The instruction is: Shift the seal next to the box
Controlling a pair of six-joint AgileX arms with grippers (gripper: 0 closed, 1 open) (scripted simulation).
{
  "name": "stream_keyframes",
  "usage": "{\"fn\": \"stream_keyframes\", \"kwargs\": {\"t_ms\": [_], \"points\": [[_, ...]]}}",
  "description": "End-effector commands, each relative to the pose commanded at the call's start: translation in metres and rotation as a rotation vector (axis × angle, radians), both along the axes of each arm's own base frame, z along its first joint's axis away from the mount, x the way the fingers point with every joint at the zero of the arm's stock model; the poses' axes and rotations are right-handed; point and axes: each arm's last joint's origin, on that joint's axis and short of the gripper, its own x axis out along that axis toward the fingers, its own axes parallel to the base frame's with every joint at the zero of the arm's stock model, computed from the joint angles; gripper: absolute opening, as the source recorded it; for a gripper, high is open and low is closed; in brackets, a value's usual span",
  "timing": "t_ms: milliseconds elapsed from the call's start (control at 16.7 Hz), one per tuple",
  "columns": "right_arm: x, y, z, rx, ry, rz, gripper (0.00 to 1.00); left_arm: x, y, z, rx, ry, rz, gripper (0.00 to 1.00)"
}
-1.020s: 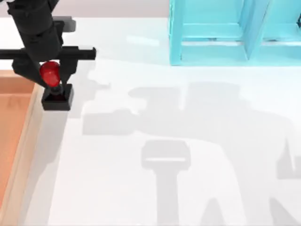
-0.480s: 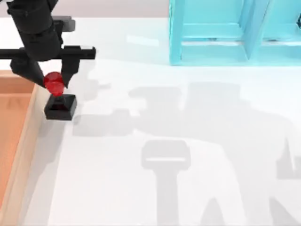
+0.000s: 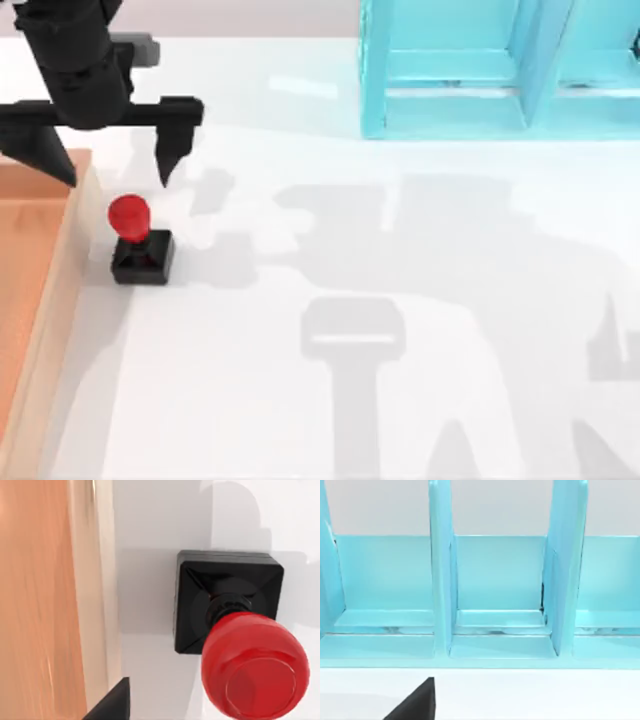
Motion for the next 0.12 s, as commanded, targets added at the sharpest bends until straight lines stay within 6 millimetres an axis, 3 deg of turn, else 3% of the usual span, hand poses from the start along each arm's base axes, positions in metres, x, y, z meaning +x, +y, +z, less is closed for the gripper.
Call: {"fn": "stream_keyframes", "kwargs": {"t_ms": [120], "points": [[0.0,0.0,0.0,0.0,0.0,0.0,1.0,0.0,0.0,0.0,0.0,0.0,0.0,1.0]]}}
